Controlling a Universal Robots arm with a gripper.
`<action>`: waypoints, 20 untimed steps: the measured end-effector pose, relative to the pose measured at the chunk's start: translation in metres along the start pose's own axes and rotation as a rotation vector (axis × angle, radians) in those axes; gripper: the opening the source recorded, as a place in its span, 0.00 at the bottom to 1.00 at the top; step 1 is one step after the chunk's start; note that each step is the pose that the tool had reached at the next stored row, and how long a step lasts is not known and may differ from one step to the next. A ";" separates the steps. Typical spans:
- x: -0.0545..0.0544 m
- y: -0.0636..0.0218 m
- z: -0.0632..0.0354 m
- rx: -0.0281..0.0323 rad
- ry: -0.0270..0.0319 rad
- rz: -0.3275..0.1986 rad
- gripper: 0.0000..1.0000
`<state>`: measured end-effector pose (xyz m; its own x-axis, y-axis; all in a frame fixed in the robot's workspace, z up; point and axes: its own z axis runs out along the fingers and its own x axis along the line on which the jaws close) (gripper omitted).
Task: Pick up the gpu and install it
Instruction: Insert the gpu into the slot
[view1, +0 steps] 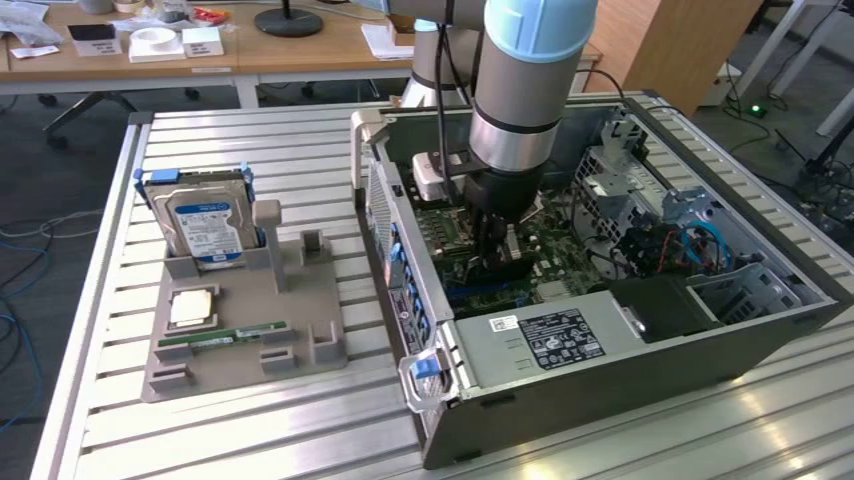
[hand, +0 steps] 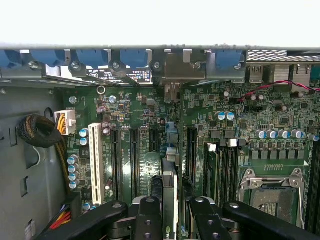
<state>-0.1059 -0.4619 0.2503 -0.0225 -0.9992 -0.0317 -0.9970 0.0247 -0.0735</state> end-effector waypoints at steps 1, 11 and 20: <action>0.000 0.0000 0.0000 0.0000 0.0000 0.000 0.26; 0.000 0.0002 0.0019 0.0000 0.0000 0.000 0.26; 0.000 0.0004 0.0045 0.0001 0.0001 0.000 0.26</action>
<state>-0.1060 -0.4619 0.2458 -0.0224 -0.9992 -0.0317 -0.9970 0.0247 -0.0736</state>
